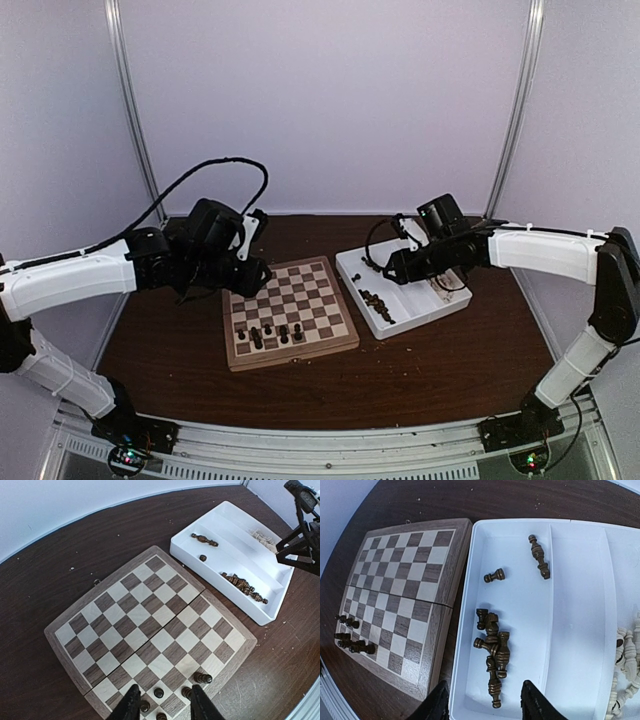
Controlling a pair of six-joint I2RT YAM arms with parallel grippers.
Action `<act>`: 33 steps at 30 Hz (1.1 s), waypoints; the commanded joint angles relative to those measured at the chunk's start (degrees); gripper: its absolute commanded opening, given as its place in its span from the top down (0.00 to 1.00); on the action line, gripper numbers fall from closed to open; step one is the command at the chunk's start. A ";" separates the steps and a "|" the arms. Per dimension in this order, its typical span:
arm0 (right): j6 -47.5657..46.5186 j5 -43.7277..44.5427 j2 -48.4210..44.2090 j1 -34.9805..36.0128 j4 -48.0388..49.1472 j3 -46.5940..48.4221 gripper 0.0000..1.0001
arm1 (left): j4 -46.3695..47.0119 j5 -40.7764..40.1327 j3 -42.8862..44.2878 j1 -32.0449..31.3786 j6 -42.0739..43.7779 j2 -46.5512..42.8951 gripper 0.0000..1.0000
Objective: Set up the chess pieces on the board
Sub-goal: Pick up the chess piece from the storage box.
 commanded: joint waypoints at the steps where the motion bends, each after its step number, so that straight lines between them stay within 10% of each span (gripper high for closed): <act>1: -0.44 -2.43 3.11 -0.08 -7.97 2.86 0.53 | 4.41 1.16 -1.21 0.47 1.41 -1.79 0.65; 33: -1.11 3.20 19.75 1.80 -8.95 7.90 0.77 | 6.39 0.23 -4.95 0.45 1.68 -5.51 0.64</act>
